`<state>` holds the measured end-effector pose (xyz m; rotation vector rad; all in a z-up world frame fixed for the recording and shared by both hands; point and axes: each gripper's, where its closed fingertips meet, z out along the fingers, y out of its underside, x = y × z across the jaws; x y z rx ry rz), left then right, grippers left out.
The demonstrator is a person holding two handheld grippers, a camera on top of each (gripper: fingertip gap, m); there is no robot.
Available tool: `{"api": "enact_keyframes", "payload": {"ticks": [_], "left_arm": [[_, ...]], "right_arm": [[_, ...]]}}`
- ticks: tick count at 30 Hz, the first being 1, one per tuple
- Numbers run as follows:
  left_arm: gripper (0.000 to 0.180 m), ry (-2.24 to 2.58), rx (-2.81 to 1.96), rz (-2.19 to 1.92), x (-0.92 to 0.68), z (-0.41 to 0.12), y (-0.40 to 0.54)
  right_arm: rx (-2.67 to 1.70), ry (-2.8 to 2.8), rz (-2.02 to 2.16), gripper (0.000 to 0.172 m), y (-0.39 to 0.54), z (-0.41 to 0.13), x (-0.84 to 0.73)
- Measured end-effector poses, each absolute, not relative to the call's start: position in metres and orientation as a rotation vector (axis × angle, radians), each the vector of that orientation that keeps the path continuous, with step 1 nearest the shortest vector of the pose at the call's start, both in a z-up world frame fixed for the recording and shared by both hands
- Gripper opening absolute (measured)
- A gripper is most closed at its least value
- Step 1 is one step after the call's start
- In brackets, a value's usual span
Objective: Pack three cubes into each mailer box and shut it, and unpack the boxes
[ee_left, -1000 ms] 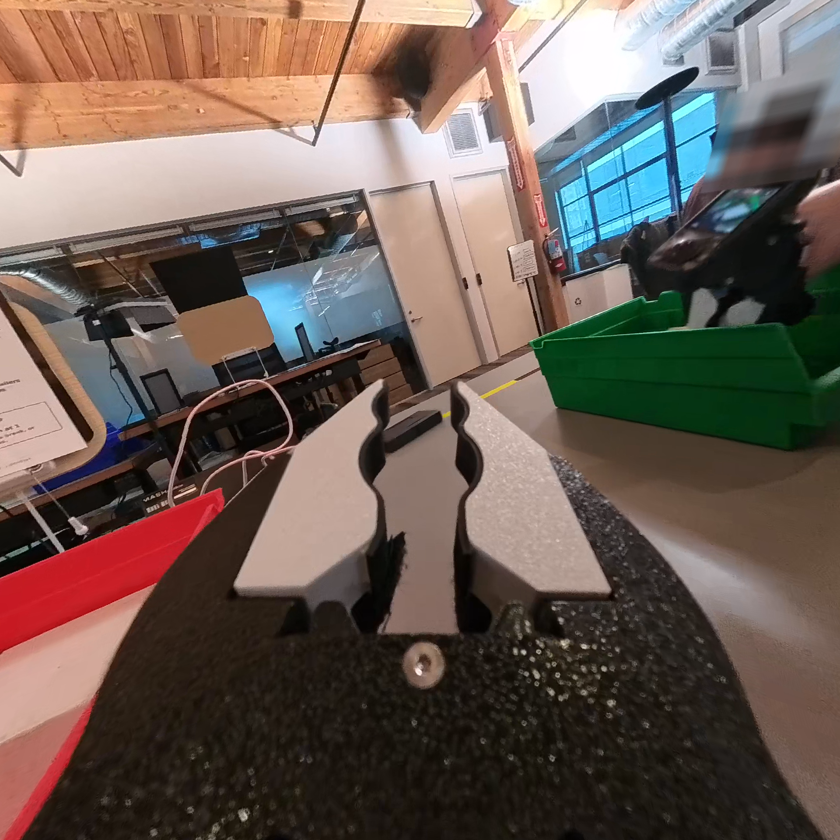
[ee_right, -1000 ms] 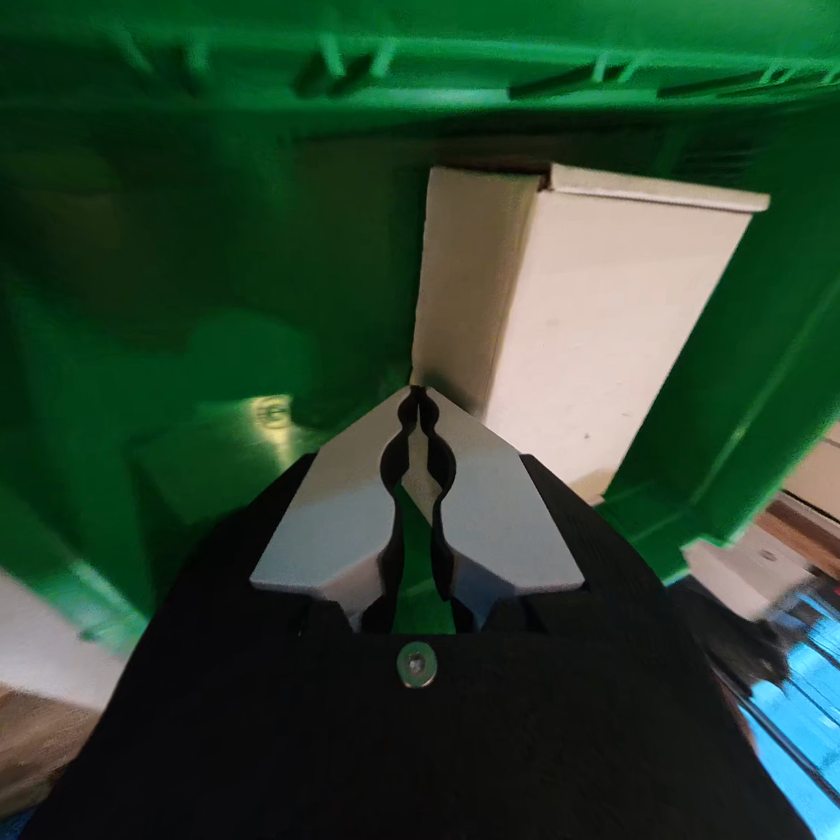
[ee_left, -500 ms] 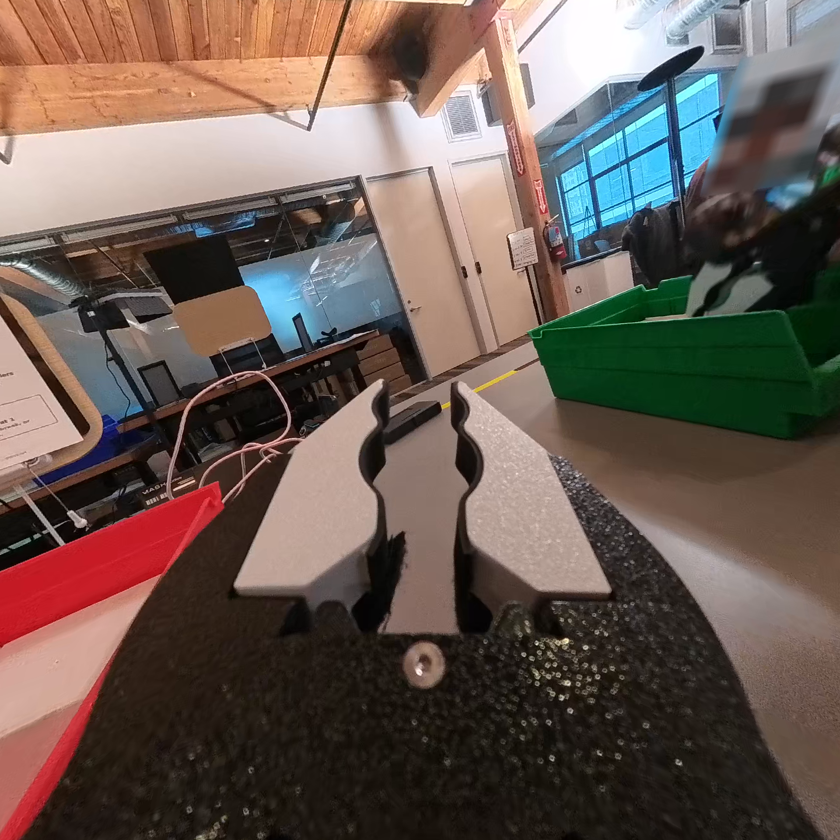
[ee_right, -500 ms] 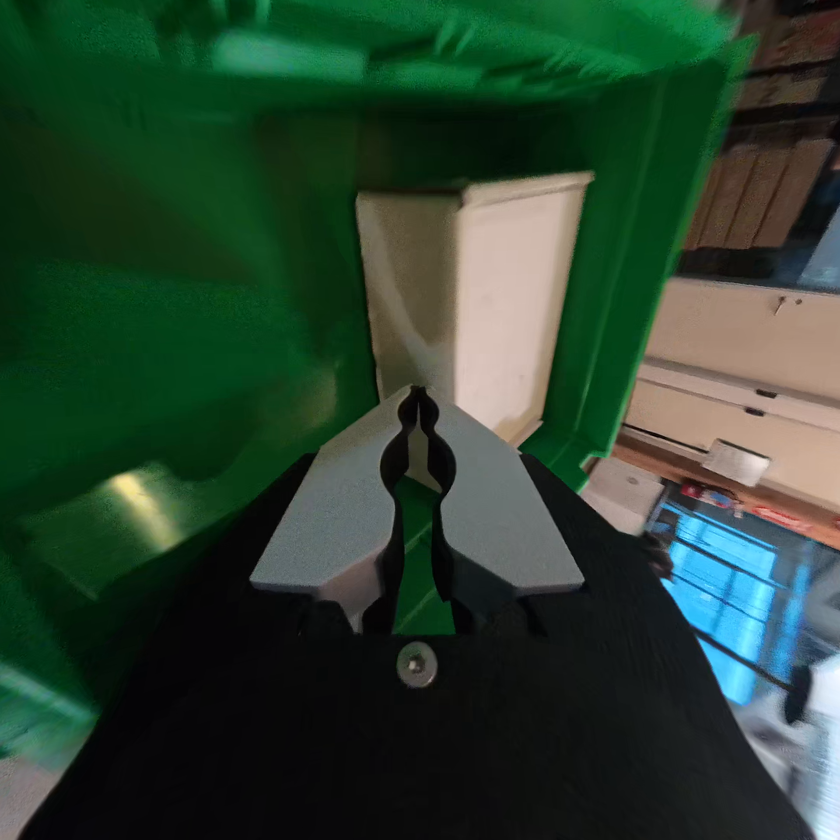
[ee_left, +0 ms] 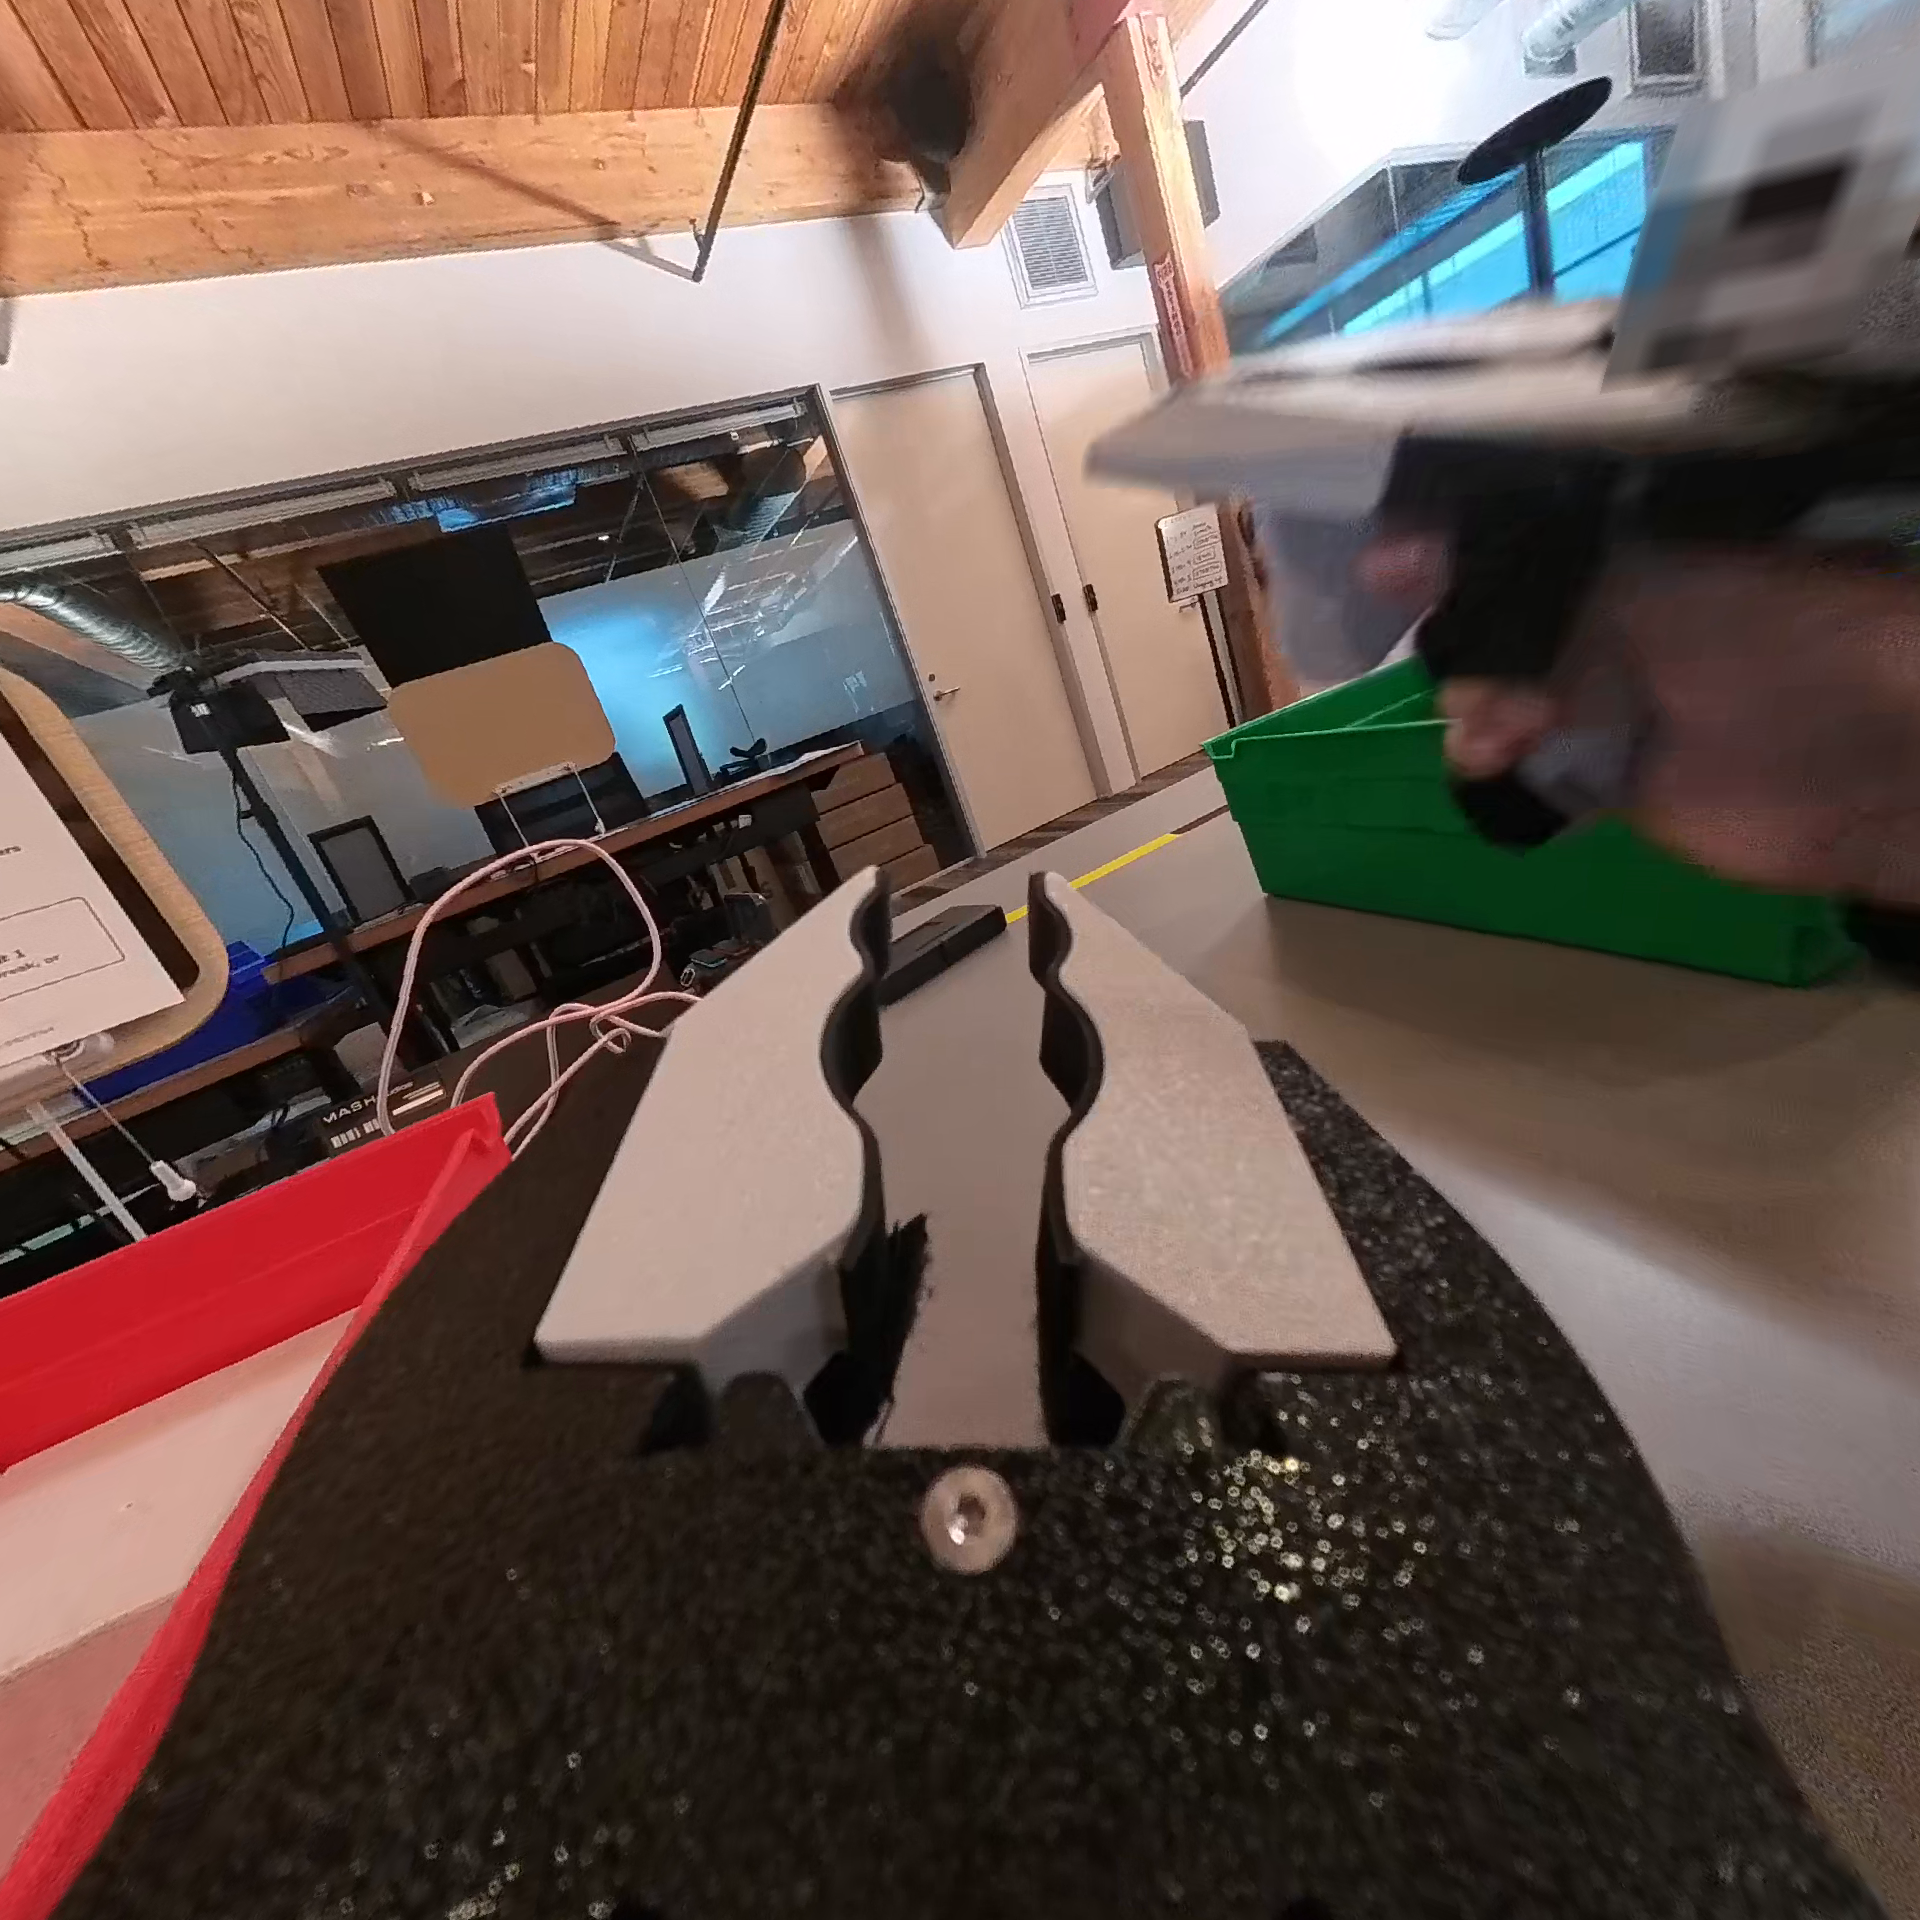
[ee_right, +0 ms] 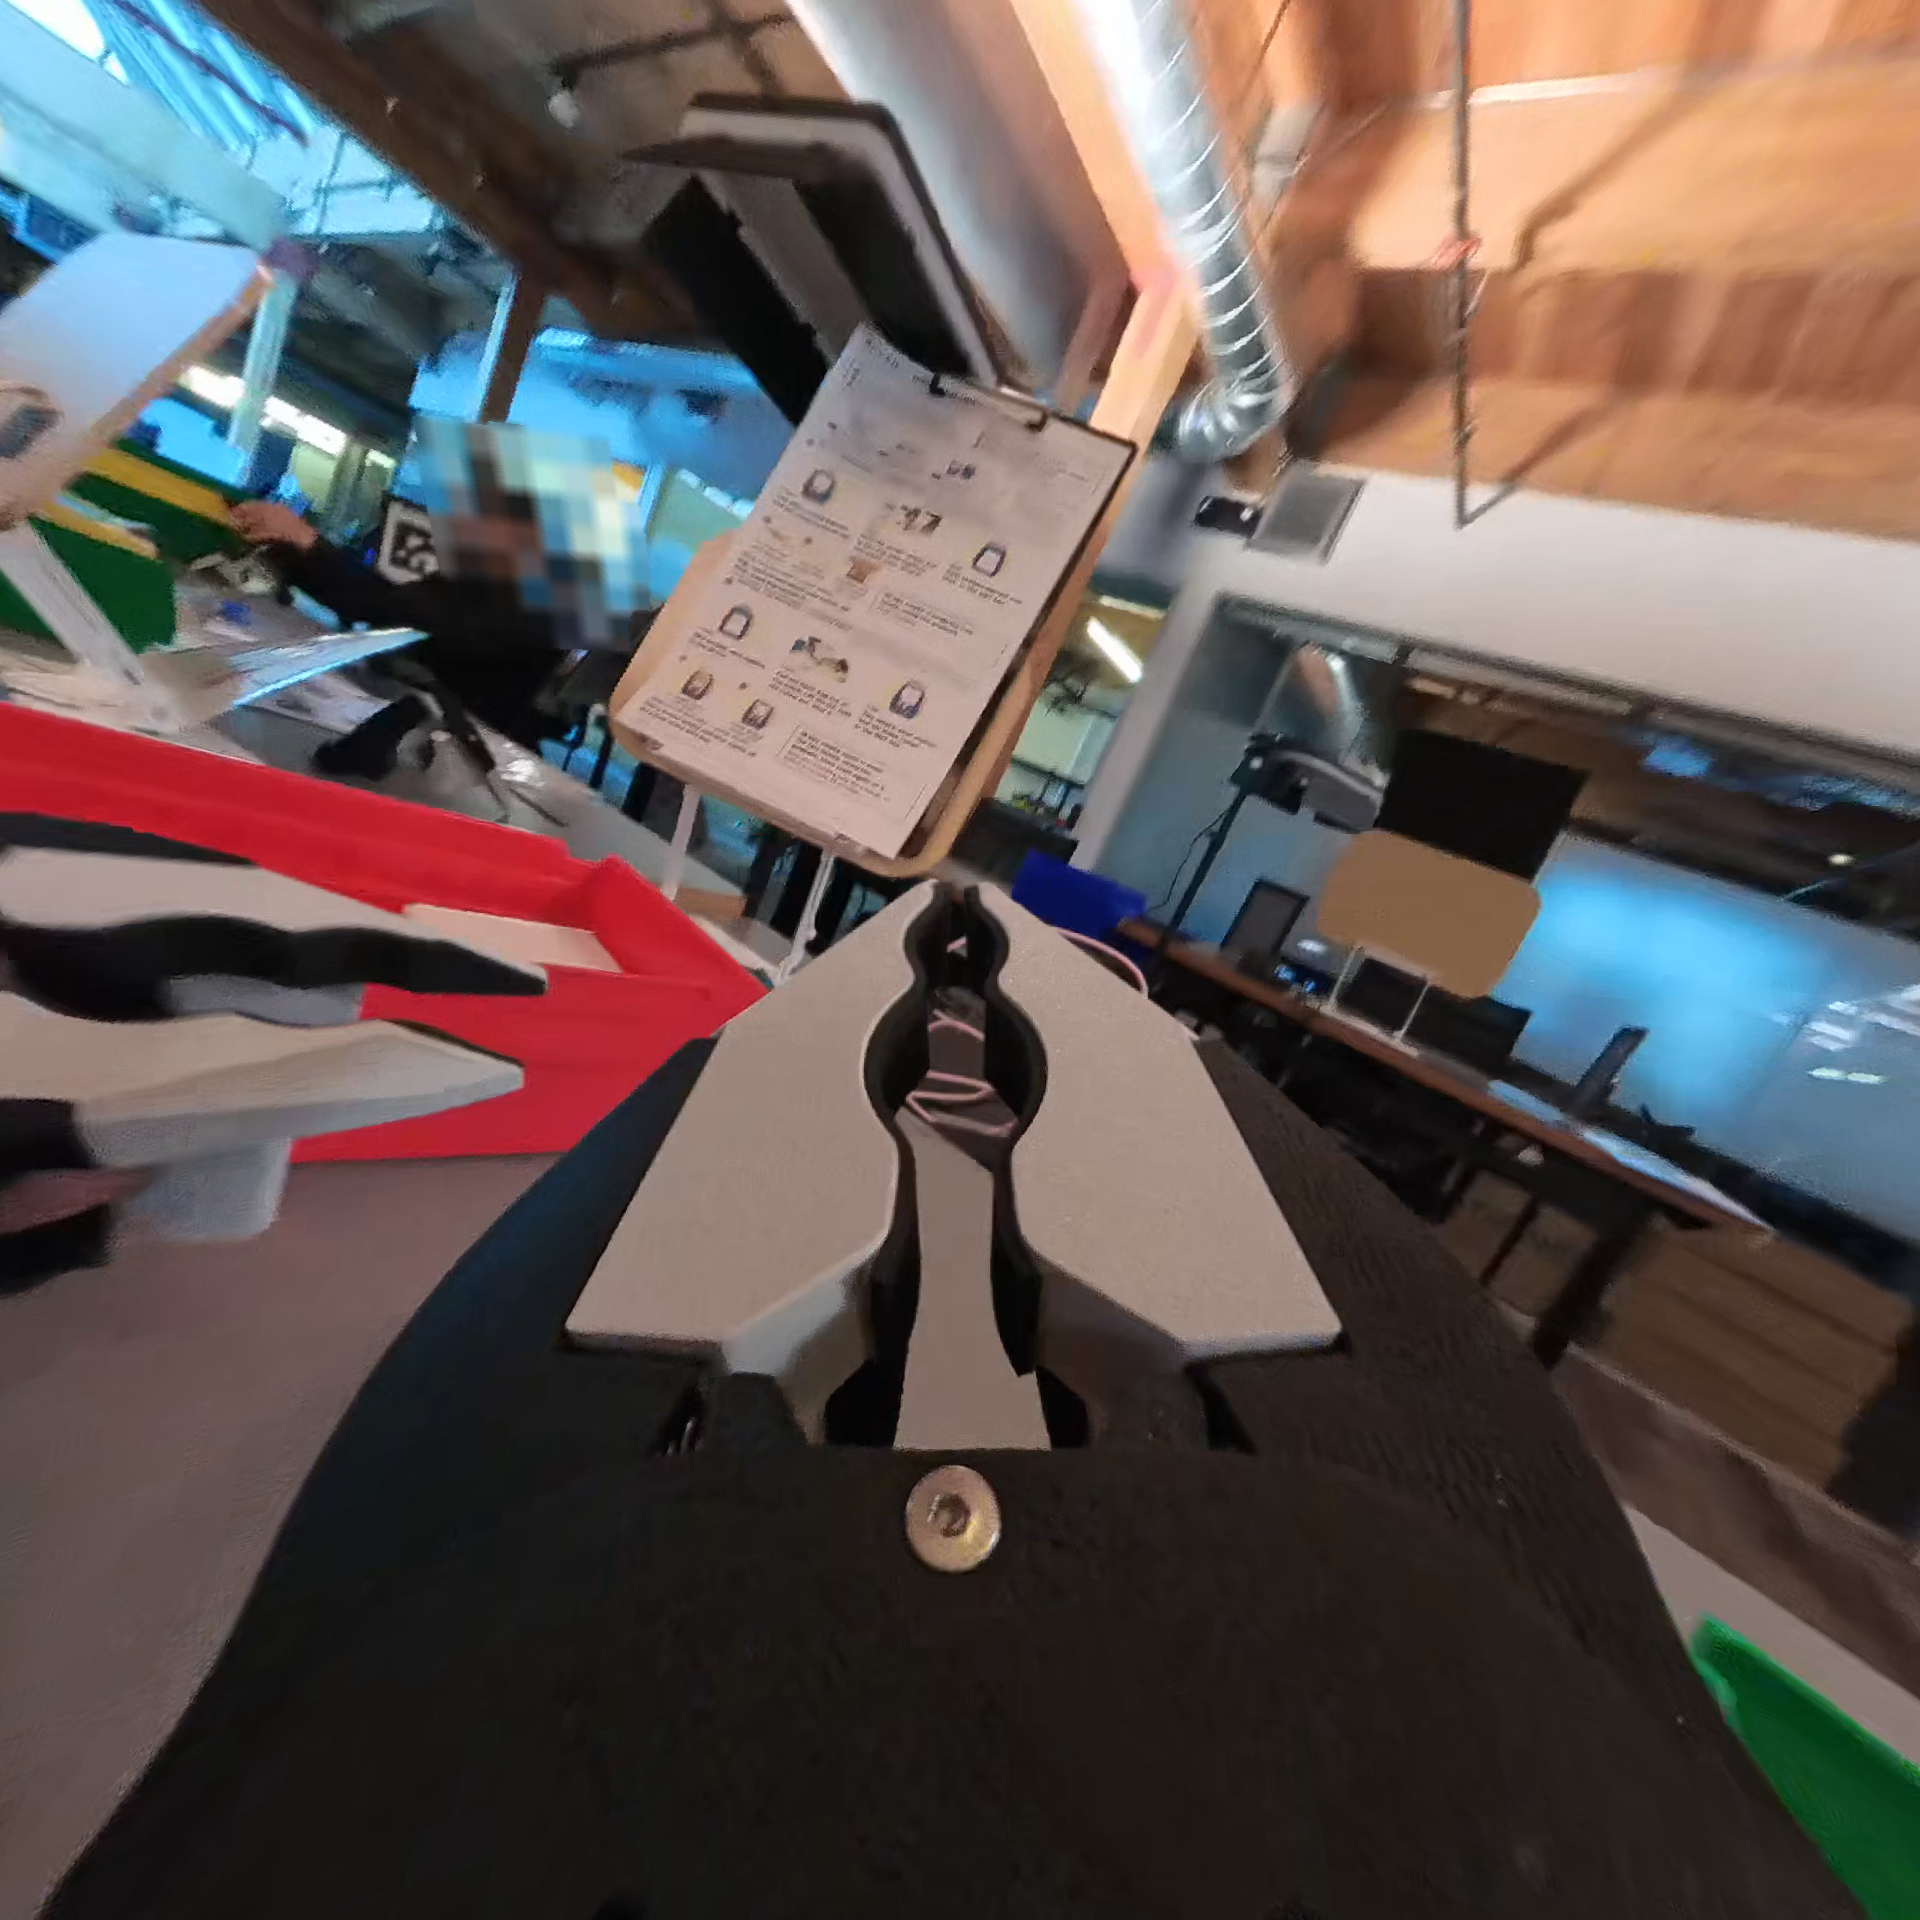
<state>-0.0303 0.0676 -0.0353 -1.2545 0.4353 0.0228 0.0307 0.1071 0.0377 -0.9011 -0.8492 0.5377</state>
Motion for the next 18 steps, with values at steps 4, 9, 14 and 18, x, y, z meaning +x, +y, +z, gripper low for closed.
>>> {"api": "enact_keyframes", "payload": {"ticks": [4,9,14,18], "left_arm": [[0.024,0.445,-1.259,0.025,-0.029,-0.037,0.067],[0.005,0.42,-1.233,-0.052,-0.028,-0.031,0.063],[0.0,0.404,-1.121,-0.028,-0.038,0.007,0.034],[0.0,0.521,-1.128,-0.015,-0.056,0.042,0.029]], "right_arm": [[-0.94,-0.915,0.582,0.002,0.115,-0.023,-0.004],[-0.849,-0.954,0.533,0.001,0.104,-0.033,-0.005],[-0.814,-1.012,0.474,0.001,0.101,-0.043,-0.014],[-0.799,-1.088,0.487,0.002,0.094,-0.053,-0.024]]}}
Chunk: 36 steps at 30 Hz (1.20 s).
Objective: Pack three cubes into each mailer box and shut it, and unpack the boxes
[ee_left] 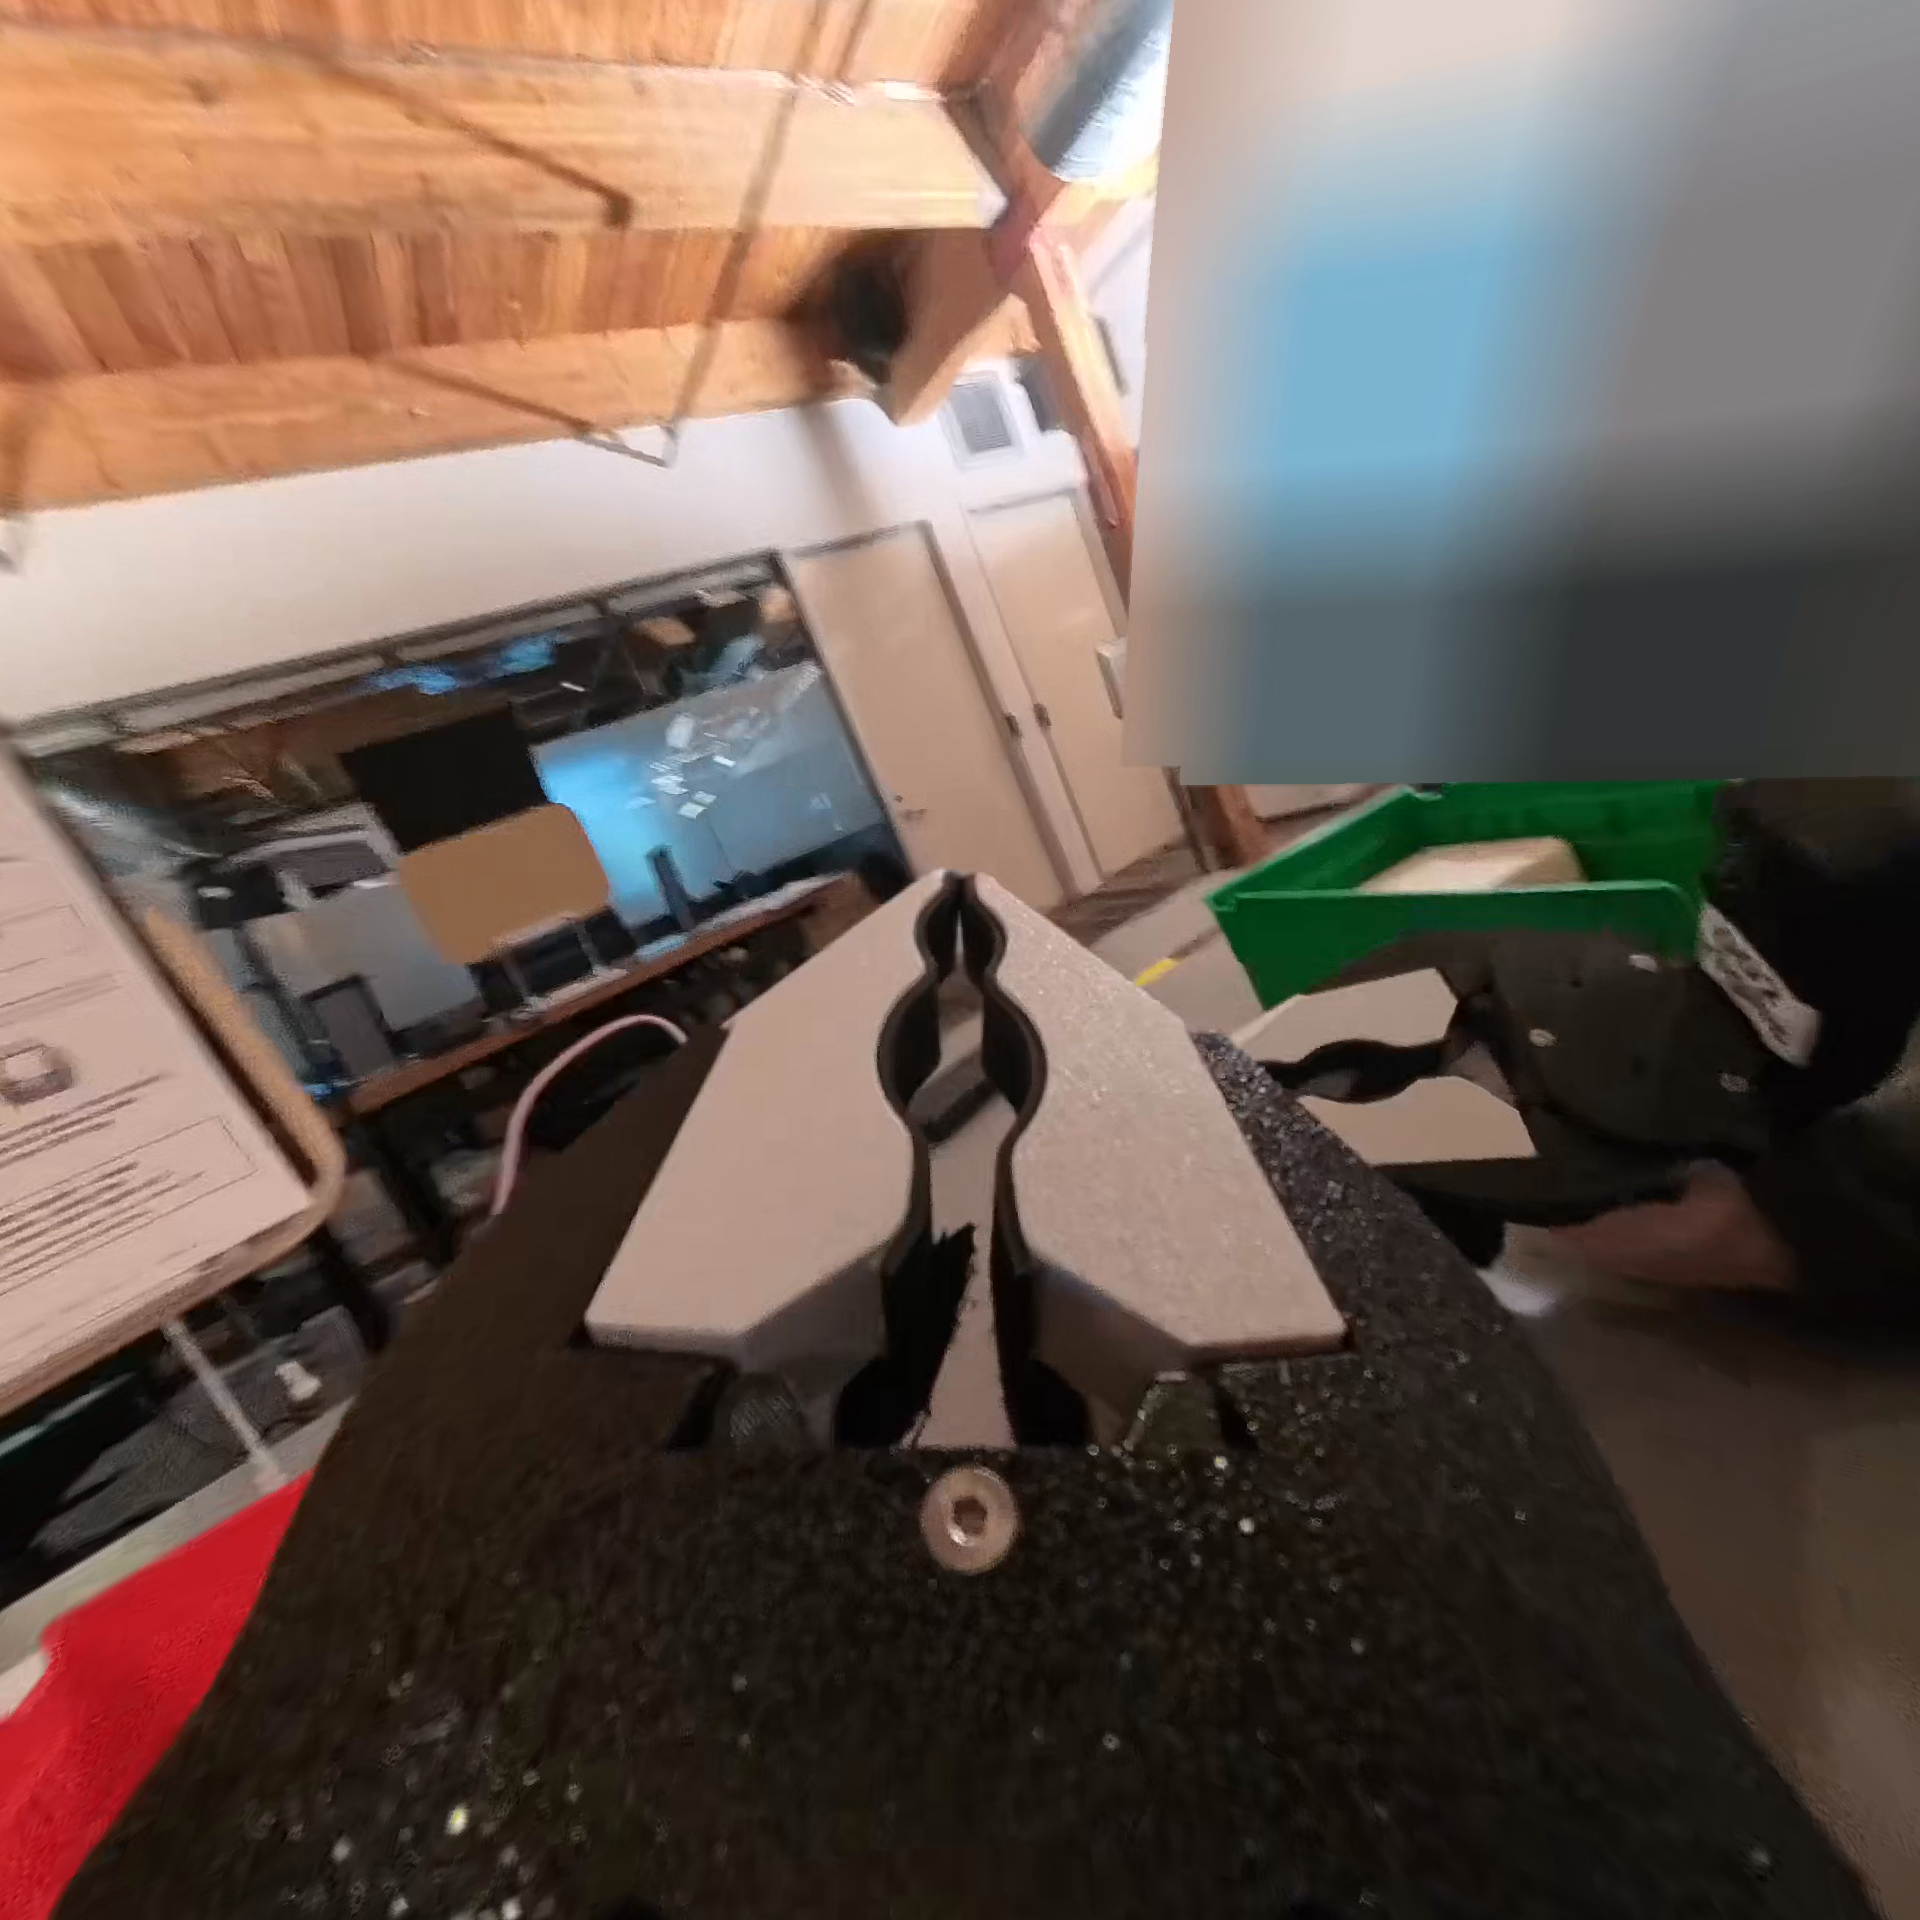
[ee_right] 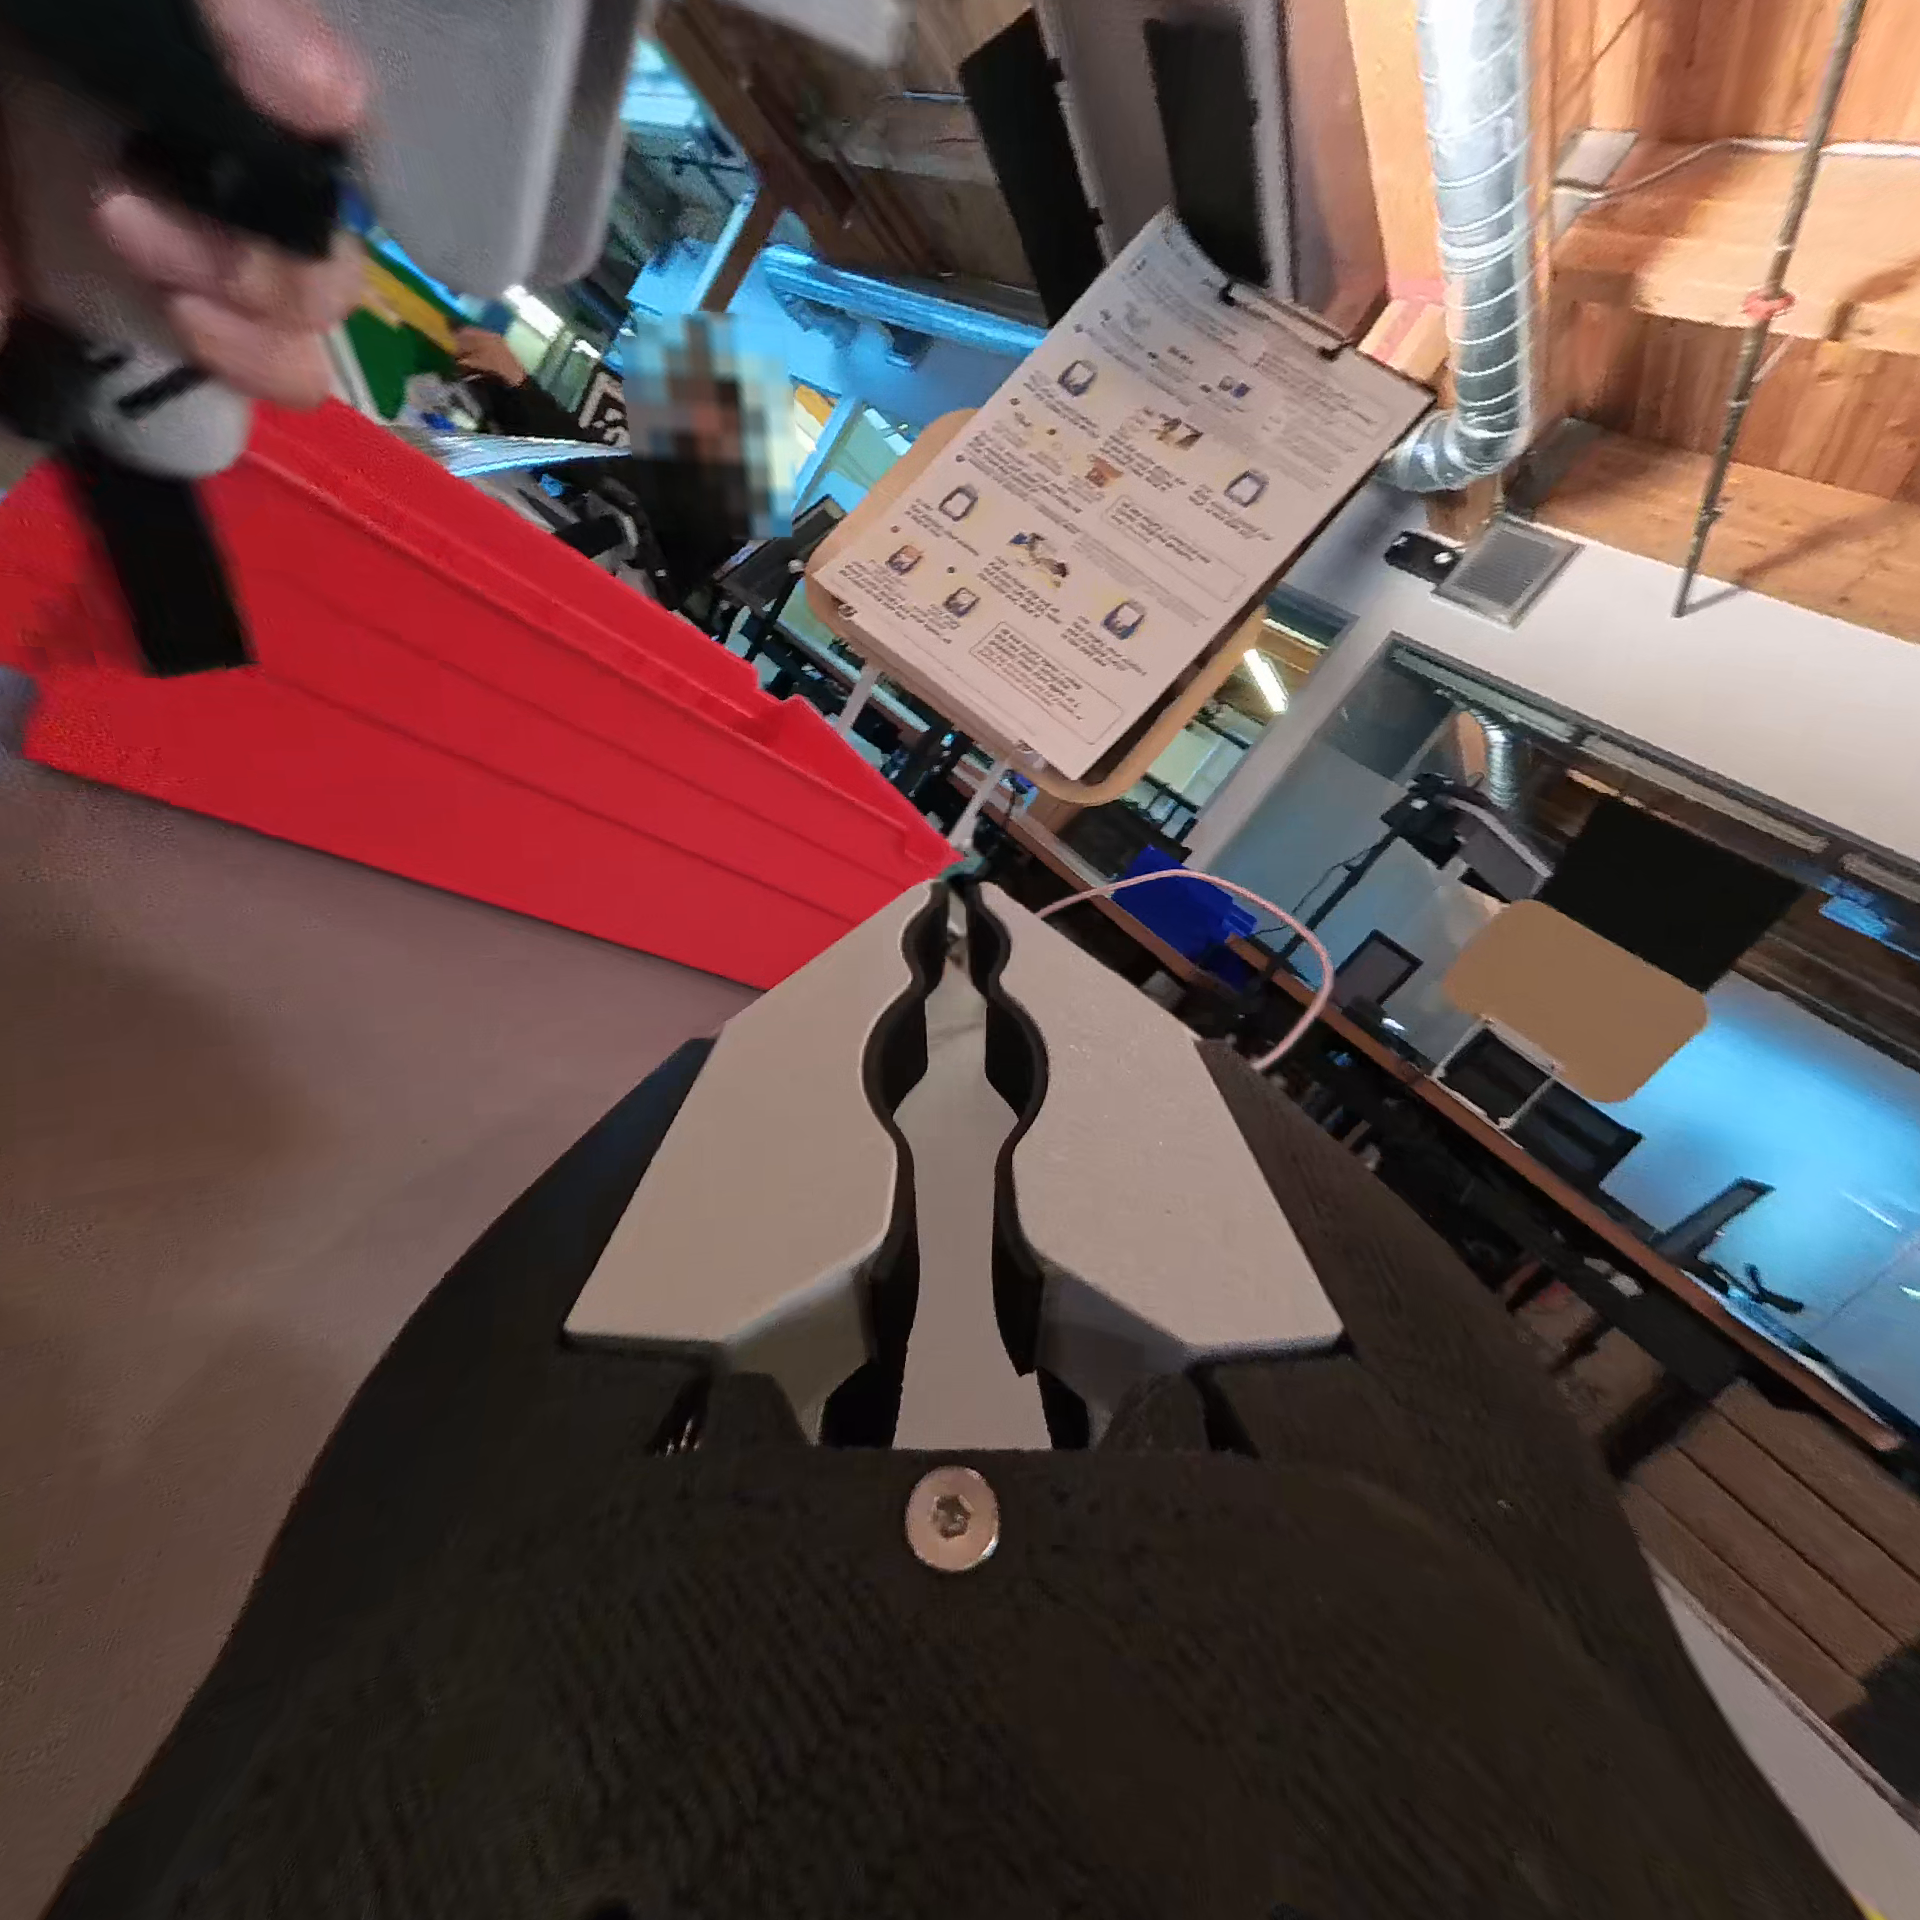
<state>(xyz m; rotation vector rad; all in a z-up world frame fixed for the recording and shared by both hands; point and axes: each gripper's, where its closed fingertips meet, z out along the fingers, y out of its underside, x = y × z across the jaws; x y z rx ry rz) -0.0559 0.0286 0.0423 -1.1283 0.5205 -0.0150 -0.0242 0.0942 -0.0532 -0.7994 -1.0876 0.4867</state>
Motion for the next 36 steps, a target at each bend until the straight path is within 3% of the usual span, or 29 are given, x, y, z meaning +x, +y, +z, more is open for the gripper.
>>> {"api": "enact_keyframes", "payload": {"ticks": [4,8,13,14,15,27,36], "left_arm": [[0.0,0.605,-1.232,-0.102,-0.083,0.046,0.053],[0.0,0.733,-1.493,0.066,-0.14,0.033,0.09],[0.097,1.237,-1.958,0.176,-0.208,-0.057,0.126],[0.09,1.243,-2.003,0.158,-0.218,-0.064,0.132],[0.101,1.305,-2.077,0.122,-0.227,-0.075,0.131],[0.133,1.823,-2.452,0.14,-0.28,-0.14,0.134],[0.128,1.937,-2.469,0.105,-0.282,-0.151,0.136]], "right_arm": [[-0.821,-1.114,0.501,0.001,0.096,-0.061,-0.03],[-0.83,-1.093,0.507,0.001,0.1,-0.059,-0.027],[-0.861,-1.082,0.522,0.001,0.107,-0.061,-0.027],[-0.865,-1.08,0.525,0.0,0.108,-0.062,-0.027],[-0.87,-1.08,0.527,0.0,0.108,-0.062,-0.027],[-0.914,-1.105,0.5,0.0,0.12,-0.071,-0.028],[-0.941,-1.121,0.51,0.0,0.123,-0.076,-0.03]]}}
